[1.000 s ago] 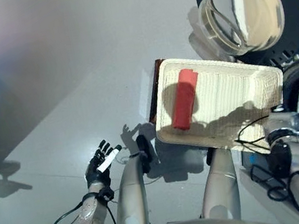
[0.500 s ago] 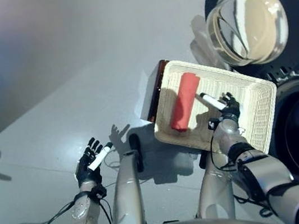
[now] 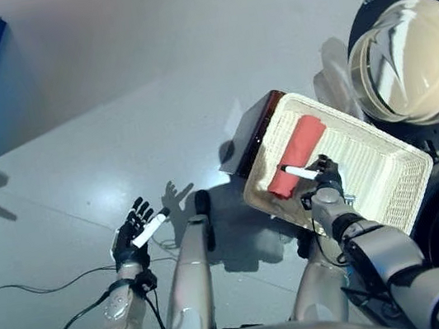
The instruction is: Pick up the clothes and place them into the washing machine
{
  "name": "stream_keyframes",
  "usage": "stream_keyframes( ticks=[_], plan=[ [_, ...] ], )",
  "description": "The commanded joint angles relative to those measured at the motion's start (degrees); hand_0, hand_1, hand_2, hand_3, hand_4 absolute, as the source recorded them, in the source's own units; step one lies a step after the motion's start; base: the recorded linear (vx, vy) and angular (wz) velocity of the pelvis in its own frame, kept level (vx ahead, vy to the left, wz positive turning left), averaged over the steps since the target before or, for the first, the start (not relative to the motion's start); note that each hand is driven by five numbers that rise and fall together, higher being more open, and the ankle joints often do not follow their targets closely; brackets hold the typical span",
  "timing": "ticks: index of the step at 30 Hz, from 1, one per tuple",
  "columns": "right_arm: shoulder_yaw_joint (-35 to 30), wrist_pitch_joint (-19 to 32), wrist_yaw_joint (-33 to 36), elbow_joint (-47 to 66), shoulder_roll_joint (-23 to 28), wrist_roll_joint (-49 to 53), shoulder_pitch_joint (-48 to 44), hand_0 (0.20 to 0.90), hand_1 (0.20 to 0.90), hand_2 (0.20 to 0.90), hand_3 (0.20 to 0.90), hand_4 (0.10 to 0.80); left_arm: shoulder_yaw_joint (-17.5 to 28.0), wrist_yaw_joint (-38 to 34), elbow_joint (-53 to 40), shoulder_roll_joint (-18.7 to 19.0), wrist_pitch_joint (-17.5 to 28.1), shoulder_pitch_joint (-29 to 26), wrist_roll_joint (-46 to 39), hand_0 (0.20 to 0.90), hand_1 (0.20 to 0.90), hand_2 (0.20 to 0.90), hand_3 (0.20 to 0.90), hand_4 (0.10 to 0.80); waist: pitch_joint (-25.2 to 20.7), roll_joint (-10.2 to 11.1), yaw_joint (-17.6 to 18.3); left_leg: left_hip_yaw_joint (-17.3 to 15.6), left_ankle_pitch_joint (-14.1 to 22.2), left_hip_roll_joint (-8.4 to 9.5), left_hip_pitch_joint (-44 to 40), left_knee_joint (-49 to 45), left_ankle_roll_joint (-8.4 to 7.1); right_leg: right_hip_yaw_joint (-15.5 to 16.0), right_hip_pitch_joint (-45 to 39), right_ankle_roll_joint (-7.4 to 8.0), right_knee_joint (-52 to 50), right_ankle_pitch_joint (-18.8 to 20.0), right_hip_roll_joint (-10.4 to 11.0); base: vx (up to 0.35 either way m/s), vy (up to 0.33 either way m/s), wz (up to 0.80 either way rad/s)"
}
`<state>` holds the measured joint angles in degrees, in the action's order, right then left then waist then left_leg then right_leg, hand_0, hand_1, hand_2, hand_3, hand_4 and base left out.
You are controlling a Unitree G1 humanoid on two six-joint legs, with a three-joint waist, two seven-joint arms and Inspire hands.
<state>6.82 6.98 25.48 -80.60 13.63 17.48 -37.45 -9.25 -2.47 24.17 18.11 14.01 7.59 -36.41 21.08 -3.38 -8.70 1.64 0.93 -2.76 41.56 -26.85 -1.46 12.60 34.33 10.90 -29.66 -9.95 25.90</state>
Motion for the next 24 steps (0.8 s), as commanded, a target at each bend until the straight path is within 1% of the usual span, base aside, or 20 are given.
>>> stream_keyframes(
  ticks=[1,2,3,7,12,13,14,20,24],
  plan=[
    [-2.1,-3.6,-1.6,-2.2,0.2,-2.6,0.0,0.900,0.900,0.900,0.900,0.800,1.7,0.7,-6.3,5.9,2.3,1.6,1.6,0.900,0.900,0.900,0.900,0.800,-1.9,-1.3,-3.3,1.8,4.1,-1.02,2.4,-2.9,-5.09,-2.4,-3.0,1.91,5.0,10.7,1.6,0.015,-0.008,0.14],
    [-2.1,-3.6,-1.6,-2.2,0.2,-2.6,0.0,0.900,0.900,0.900,0.900,0.800,1.7,0.7,-6.3,5.9,2.3,1.6,1.6,0.900,0.900,0.900,0.900,0.800,-1.9,-1.3,-3.3,1.9,4.1,-1.02,2.4,-2.9,-5.09,-2.4,-3.0,1.91,5.0,10.7,1.6,0.037,-0.003,0.21],
    [-2.9,-4.5,-1.9,-3.1,0.6,-2.8,-0.1,0.900,0.900,0.900,0.900,0.800,1.8,1.0,-6.8,6.2,1.9,1.6,1.9,0.900,0.900,0.900,0.900,0.800,-2.1,-1.4,-4.2,2.2,4.2,-0.55,2.9,-3.0,-4.94,-1.8,-3.6,2.16,5.3,10.7,1.9,0.036,-0.011,0.24],
    [-4.2,-5.1,-2.1,-3.2,1.0,-2.1,-0.2,0.900,0.900,0.900,0.900,0.800,2.1,1.2,-7.8,6.6,1.5,1.3,2.2,0.900,0.900,0.900,0.900,0.800,-2.2,-1.5,-5.5,2.4,4.0,0.13,3.5,-2.8,-4.79,-0.4,-4.8,2.57,5.5,11.0,2.6,0.029,-0.037,0.26],
    [-2.0,-7.0,-3.3,-3.9,0.3,-6.3,0.1,0.900,0.900,0.900,0.900,0.800,1.9,1.6,-7.8,7.1,0.7,0.5,2.9,0.900,0.900,0.900,0.900,0.800,-2.5,-1.3,-6.9,3.2,4.0,0.87,3.9,-2.8,-4.70,1.3,-6.1,2.57,5.2,10.3,3.2,0.042,-0.037,0.30],
    [-1.5,-7.5,-4.2,-4.1,-0.1,-7.2,0.1,0.507,0.507,0.507,0.507,0.520,1.9,1.6,-8.0,7.2,0.6,0.4,3.1,0.900,0.900,0.900,0.900,0.800,-2.5,-1.2,-7.3,3.4,4.0,1.00,4.1,-2.9,-4.69,1.5,-6.3,2.54,5.2,10.2,3.2,0.036,-0.059,0.15],
    [-0.8,-7.7,-5.0,-4.1,-0.6,-8.0,0.3,0.200,0.200,0.200,0.200,0.300,2.2,1.8,-8.0,7.2,0.4,0.2,3.4,0.900,0.900,0.900,0.900,0.800,-2.7,-1.1,-7.6,3.5,3.9,1.05,4.3,-2.9,-4.68,1.8,-6.4,2.55,5.2,10.0,3.2,0.032,-0.051,0.13],
    [-0.2,-8.8,-6.2,-4.8,-1.6,-9.3,1.8,0.200,0.200,0.200,0.200,0.300,2.6,1.9,-8.5,7.4,-0.4,0.0,3.7,0.900,0.900,0.900,0.900,0.800,-2.9,-0.9,-8.1,3.8,4.1,1.17,4.7,-3.1,-4.54,2.3,-6.4,2.39,4.8,9.3,3.1,0.022,-0.017,0.12],
    [-0.3,-8.9,-6.6,-4.7,-1.7,-9.5,2.4,0.200,0.200,0.200,0.200,0.300,2.8,1.7,-8.9,7.4,-0.6,0.1,3.7,0.900,0.900,0.900,0.900,0.800,-2.9,-0.9,-8.0,3.7,4.3,0.98,4.8,-3.3,-4.40,1.8,-5.6,2.50,4.5,9.4,3.1,0.000,0.000,0.00]
  ],
)
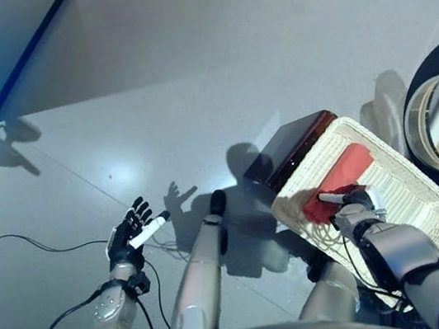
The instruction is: Pick up the clothes and place them into the washing machine
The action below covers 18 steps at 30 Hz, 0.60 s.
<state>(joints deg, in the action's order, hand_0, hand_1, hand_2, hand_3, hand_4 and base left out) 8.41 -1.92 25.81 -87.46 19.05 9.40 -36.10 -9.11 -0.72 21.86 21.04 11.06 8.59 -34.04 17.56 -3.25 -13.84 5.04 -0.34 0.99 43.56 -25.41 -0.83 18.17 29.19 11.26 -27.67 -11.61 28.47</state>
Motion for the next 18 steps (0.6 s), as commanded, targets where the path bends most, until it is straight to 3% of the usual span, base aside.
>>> stream_keyframes(
  ticks=[1,11,18],
  plan=[
    [-2.0,-0.2,-7.2,1.9,-6.8,-1.8,1.6,0.200,0.200,0.200,0.200,0.300,2.8,-0.1,-6.5,4.5,2.3,-0.9,1.4,0.900,0.900,0.900,0.900,0.800,0.7,-1.0,-2.4,0.2,5.7,-2.94,2.8,-4.9,-4.95,-4.0,-0.1,2.13,2.4,11.1,0.5,0.000,0.000,0.00],
    [-5.7,0.3,-5.5,1.7,-2.8,0.3,3.5,0.200,0.200,0.200,0.200,0.300,3.7,-0.3,-6.1,4.9,2.5,-0.3,1.5,0.900,0.900,0.900,0.900,0.800,0.7,-0.8,-0.5,-0.5,5.9,-3.85,2.2,-4.4,-4.77,-5.7,1.6,2.26,1.8,11.0,0.1,0.000,0.000,0.00],
    [-11.9,7.6,-3.7,7.8,0.9,14.4,4.0,0.200,0.200,0.200,0.200,0.300,5.5,-2.2,-3.9,5.1,3.6,-0.8,1.5,0.900,0.900,0.900,0.900,0.800,1.1,0.5,2.2,-1.5,5.8,-5.67,1.6,-4.3,-4.88,-8.0,4.1,1.91,1.1,10.7,-1.1,-0.016,-0.009,-0.09]
  ],
)
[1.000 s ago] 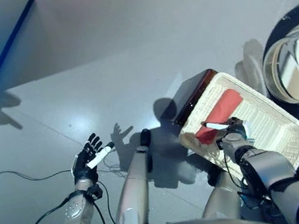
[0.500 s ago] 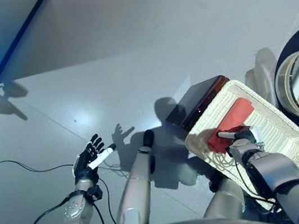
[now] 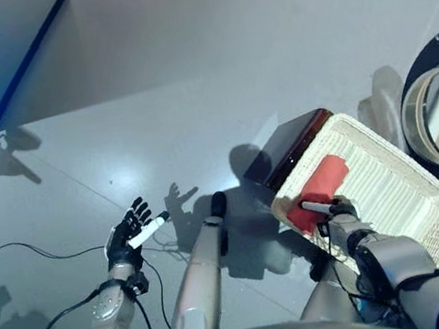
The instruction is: Pick up the clothes and place them into the washing machine
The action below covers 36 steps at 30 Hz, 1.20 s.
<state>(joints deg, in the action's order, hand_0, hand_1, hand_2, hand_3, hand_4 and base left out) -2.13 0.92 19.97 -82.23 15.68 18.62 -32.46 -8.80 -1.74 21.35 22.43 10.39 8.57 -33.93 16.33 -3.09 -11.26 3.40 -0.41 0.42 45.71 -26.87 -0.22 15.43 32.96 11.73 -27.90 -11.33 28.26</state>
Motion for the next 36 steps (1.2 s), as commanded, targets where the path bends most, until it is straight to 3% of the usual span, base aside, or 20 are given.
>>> stream_keyframes(
  ticks=[1,8,9,11,13,14,18,19,21,22,27,32,36],
  plan=[
    [-2.1,5.9,2.3,3.6,4.5,7.1,0.7,0.200,0.200,0.200,0.200,0.300,5.4,-1.5,-3.1,3.6,4.5,-0.8,1.4,0.900,0.900,0.900,0.900,0.800,2.4,0.6,0.1,-0.1,5.9,-5.46,-0.7,-3.0,-5.57,-5.5,0.8,1.34,1.1,10.2,-1.1,-0.020,-0.027,-0.23],
    [-6.7,9.5,1.9,5.2,8.2,15.1,1.1,0.200,0.200,0.200,0.200,0.300,5.5,-1.8,-2.6,3.5,5.1,0.1,0.5,0.900,0.900,0.900,0.900,0.800,3.6,0.3,2.9,-1.3,6.1,-7.84,-1.2,-4.9,-5.81,-8.5,4.4,0.29,-1.7,8.8,-2.9,-0.058,-0.020,-0.32],
    [-6.7,9.5,1.9,5.3,8.3,15.1,1.1,0.200,0.200,0.200,0.200,0.300,5.5,-1.8,-2.7,3.5,5.1,0.1,0.5,0.900,0.900,0.900,0.900,0.800,3.9,0.3,2.9,-1.7,4.1,-7.72,-0.6,-4.3,-5.42,-8.4,5.0,-0.25,-1.0,10.6,-2.8,-0.150,0.027,-0.20],
    [-8.9,11.7,2.1,7.5,8.6,18.7,1.9,0.200,0.200,0.200,0.200,0.300,5.8,-1.7,-2.8,3.0,5.3,0.8,0.0,0.900,0.900,0.900,0.900,0.800,4.3,0.1,3.8,-2.2,4.1,-8.46,-1.1,-4.5,-5.44,-9.4,5.8,-0.31,-1.3,10.5,-3.4,-0.085,0.037,-0.33],
    [-10.7,13.6,1.9,8.6,8.4,21.8,2.5,0.200,0.200,0.200,0.200,0.300,5.6,-1.6,-2.1,2.3,5.7,1.1,-0.8,0.900,0.900,0.900,0.900,0.800,4.6,-0.1,4.5,-2.8,4.5,-9.21,-1.8,-4.9,-5.42,-10.2,6.4,-0.39,-1.7,10.4,-4.1,0.023,0.022,-0.42],
    [-11.4,14.6,2.1,9.3,8.4,23.1,2.6,0.200,0.200,0.200,0.200,0.300,5.6,-1.7,-1.8,1.9,5.7,1.3,-0.9,0.900,0.900,0.900,0.900,0.800,4.4,-0.1,5.1,-2.7,6.5,-9.78,-2.8,-5.5,-5.74,-10.8,6.3,0.04,-2.4,8.6,-4.6,0.079,0.017,-0.38],
    [-14.5,17.1,1.8,9.8,9.1,28.0,2.5,0.200,0.200,0.200,0.200,0.300,4.4,-1.4,-0.8,0.7,6.4,1.5,-1.4,0.900,0.900,0.900,0.900,0.800,5.0,-0.8,6.3,-2.9,7.5,-10.73,-4.3,-6.6,-5.60,-12.4,7.5,-0.13,-3.3,8.6,-5.9,-0.015,0.010,-0.49],
    [-15.1,17.4,1.2,9.9,9.5,29.2,2.7,0.200,0.200,0.200,0.200,0.300,4.3,-1.3,-0.8,0.5,6.5,1.7,-1.7,0.900,0.900,0.900,0.900,0.800,5.2,-0.8,6.6,-3.5,5.8,-10.87,-4.2,-6.0,-5.26,-12.4,8.1,-0.59,-2.5,10.3,-6.0,-0.087,0.048,-0.53],
    [-16.0,18.7,0.7,10.5,9.6,31.4,3.0,0.200,0.200,0.200,0.200,0.300,4.2,-0.9,-0.7,-0.2,6.8,2.5,-2.5,0.900,0.900,0.900,0.900,0.800,4.6,-0.7,7.1,-3.7,8.3,-11.71,-5.7,-6.4,-5.48,-13.4,8.5,-0.15,-2.9,8.9,-7.0,0.046,0.052,-0.37],
    [-17.5,19.9,0.1,10.7,9.7,34.4,3.1,0.200,0.200,0.200,0.200,0.300,3.9,-0.4,-0.2,-1.1,6.8,3.1,-3.3,0.900,0.900,0.900,0.900,0.800,4.7,-0.6,7.6,-4.3,7.5,-12.37,-6.0,-6.6,-4.98,-13.6,9.2,-0.82,-2.5,10.2,-7.9,0.077,0.027,-0.47],
    [-21.4,24.8,0.0,12.9,8.7,41.9,2.7,0.200,0.200,0.200,0.200,0.300,2.9,0.1,1.1,-2.9,7.3,4.0,-5.5,0.900,0.900,0.900,0.900,0.800,4.5,-1.2,8.4,-4.7,9.8,-13.79,-8.9,-7.2,-4.57,-15.0,9.4,-0.93,-2.6,9.8,-10.3,0.050,0.013,-0.60],
    [-24.6,26.7,1.6,13.0,11.6,44.6,1.4,0.200,0.200,0.200,0.200,0.300,0.6,0.6,2.3,-3.4,7.4,4.6,-5.9,0.900,0.900,0.900,0.900,0.800,4.0,-2.9,9.4,-5.1,10.2,-13.92,-10.3,-6.3,-4.67,-15.9,9.2,-0.59,-2.3,9.6,-10.3,0.029,0.014,-0.31],
    [-28.1,28.5,3.7,13.1,18.3,47.0,-0.3,0.200,0.200,0.200,0.200,0.300,-1.3,1.2,3.6,-3.7,7.1,5.3,-5.9,0.900,0.900,0.900,0.900,0.800,2.7,-5.4,10.1,-5.3,9.7,-13.52,-10.9,-4.5,-5.44,-16.2,8.7,-0.20,-2.0,9.3,-9.4,0.029,0.043,0.03]
  ],
)
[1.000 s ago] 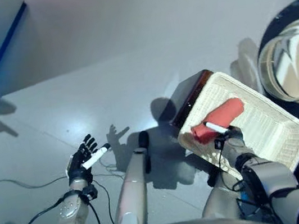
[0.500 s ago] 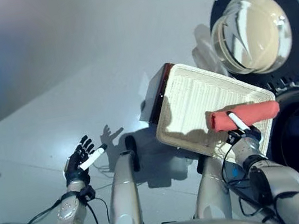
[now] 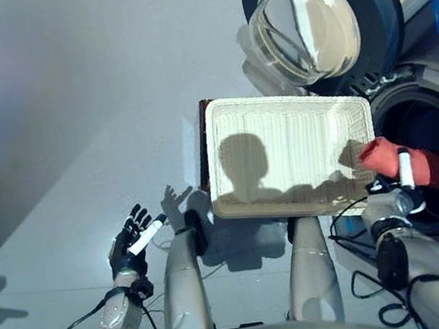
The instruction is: Pick up the clothes and place them into the washing machine
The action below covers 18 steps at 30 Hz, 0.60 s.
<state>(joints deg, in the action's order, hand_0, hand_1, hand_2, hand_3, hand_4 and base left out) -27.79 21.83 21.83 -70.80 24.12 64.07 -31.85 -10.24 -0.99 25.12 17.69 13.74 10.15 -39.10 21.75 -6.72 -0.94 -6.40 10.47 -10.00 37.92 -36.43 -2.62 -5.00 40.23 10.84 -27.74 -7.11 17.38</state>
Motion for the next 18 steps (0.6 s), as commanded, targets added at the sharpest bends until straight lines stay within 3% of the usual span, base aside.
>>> stream_keyframes(
  ticks=[1,6,12,17,18],
  plan=[
    [-3.4,8.1,2.3,1.4,11.4,2.4,-1.1,0.200,0.200,0.200,0.200,0.300,0.0,0.5,-0.1,1.0,3.7,3.8,-0.8,0.900,0.900,0.900,0.900,0.800,-2.9,-2.2,-0.2,4.5,-1.2,-3.01,-3.2,5.2,-3.14,4.2,1.2,0.76,-2.1,5.0,1.6,0.029,0.024,0.04],
    [-7.3,9.8,5.3,-1.1,18.4,5.0,-2.1,0.200,0.200,0.200,0.200,0.300,-1.0,0.5,1.5,1.0,3.2,3.6,-1.3,0.900,0.900,0.900,0.900,0.800,-4.1,-4.1,-0.3,4.8,-1.3,-2.58,-3.3,5.8,-3.63,4.4,0.7,1.04,-2.0,4.9,2.3,0.022,0.012,0.07],
    [-7.8,8.2,7.7,-5.0,26.3,5.2,-3.3,0.200,0.200,0.200,0.200,0.300,-1.8,0.2,1.6,1.5,2.7,3.7,-1.1,0.900,0.900,0.900,0.900,0.800,-5.4,-5.4,-0.4,4.5,-1.3,-2.28,-3.5,6.2,-3.90,4.4,0.7,1.19,-2.2,4.9,2.6,0.008,0.013,0.03],
    [-7.2,8.7,7.0,-5.0,25.4,5.7,-3.1,0.200,0.200,0.200,0.200,0.300,-1.8,0.0,1.6,1.3,2.6,3.3,-1.1,0.900,0.900,0.900,0.900,0.800,-5.4,-5.0,0.2,4.0,-1.1,-2.43,-3.4,5.7,-4.04,3.8,1.1,1.04,-2.4,5.0,2.1,0.002,0.004,0.02],
    [-7.0,8.8,7.0,-5.1,25.2,5.9,-3.3,0.540,0.540,0.540,0.540,0.543,-1.9,0.0,1.8,1.4,2.6,3.2,-1.1,0.900,0.900,0.900,0.900,0.800,-5.5,-4.9,0.2,4.0,-1.1,-2.44,-3.3,5.7,-4.10,3.8,1.1,1.02,-2.4,5.0,2.2,0.000,0.000,0.00]
  ],
)
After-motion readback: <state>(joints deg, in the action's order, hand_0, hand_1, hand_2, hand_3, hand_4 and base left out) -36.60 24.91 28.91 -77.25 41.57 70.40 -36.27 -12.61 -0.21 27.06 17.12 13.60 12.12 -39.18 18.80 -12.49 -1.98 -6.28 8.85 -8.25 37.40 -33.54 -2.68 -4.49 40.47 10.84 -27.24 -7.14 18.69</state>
